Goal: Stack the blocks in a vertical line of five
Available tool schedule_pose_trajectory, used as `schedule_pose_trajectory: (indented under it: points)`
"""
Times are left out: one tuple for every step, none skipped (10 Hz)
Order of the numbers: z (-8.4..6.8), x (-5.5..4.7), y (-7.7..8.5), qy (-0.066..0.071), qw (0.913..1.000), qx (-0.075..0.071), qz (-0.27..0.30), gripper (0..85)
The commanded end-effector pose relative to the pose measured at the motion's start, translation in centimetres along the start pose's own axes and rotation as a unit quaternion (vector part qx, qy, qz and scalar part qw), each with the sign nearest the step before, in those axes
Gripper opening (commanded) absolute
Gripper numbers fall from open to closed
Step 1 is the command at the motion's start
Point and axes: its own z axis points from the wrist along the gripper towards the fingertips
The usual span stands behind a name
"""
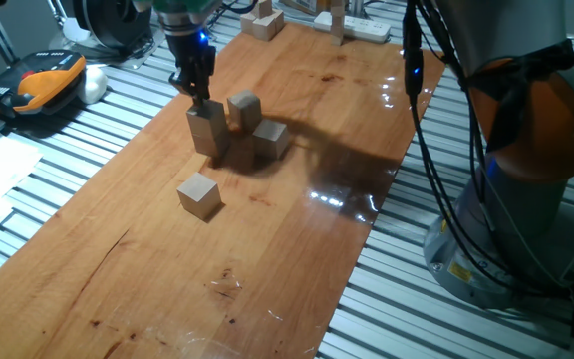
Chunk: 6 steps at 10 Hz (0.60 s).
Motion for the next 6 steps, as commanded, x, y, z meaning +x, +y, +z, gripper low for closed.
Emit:
schedule_pose_trajectory:
  points:
    - [-0.01,0.0,-0.1,0.001,1.0,-0.005,0.007,0.0]
    - [-0.08,0.08,-0.15,-0.002,0.9999,-0.009,0.006,0.0]
    - [-0.12,0.11,-0.18,-0.002,0.9998,-0.022,-0.003,0.0]
    - [-0.21,0.15,-0.07,-0.007,0.9996,-0.029,0.001,0.0]
    - [-0.38,0.35,0.01,-0.019,0.999,-0.035,0.022,0.0]
    - [-0.6,0.34,0.44,-0.024,0.9987,-0.032,0.03,0.0]
